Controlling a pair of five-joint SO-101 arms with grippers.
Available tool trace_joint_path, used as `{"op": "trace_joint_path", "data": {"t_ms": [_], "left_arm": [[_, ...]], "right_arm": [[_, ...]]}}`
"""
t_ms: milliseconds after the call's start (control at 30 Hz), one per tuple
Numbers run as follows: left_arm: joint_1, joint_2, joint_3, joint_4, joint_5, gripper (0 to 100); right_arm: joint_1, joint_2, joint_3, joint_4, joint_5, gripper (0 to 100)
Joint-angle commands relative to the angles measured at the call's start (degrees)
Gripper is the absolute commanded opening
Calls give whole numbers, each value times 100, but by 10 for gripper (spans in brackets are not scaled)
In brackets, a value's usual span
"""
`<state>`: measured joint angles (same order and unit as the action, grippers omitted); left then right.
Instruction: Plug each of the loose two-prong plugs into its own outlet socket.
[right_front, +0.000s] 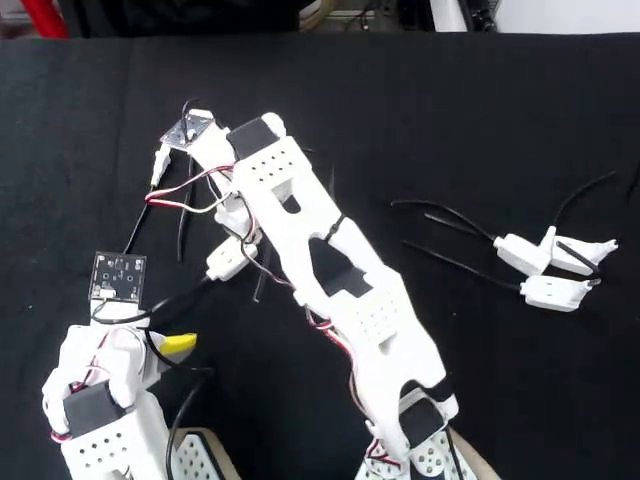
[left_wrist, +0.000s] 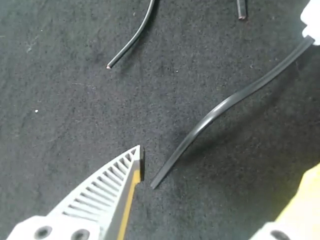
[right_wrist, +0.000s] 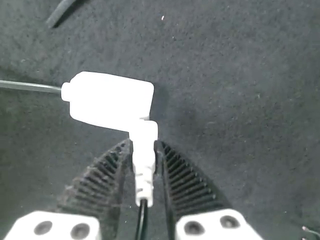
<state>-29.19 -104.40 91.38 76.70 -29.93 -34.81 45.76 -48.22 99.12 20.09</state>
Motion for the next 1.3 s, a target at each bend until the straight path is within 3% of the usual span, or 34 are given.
{"op": "trace_joint_path", "data": {"t_ms": [0,767,1267], "left_arm": [[-75,9,-13,-26,-70,463],[-75,9,-4,-26,-70,463],[-75,9,-4,-26,-79,463]], "right_arm": [[-141,-233,-57,158,-97,11],[-281,40,-163,97,-281,11],[114,488,-198,88,-290,11]]}}
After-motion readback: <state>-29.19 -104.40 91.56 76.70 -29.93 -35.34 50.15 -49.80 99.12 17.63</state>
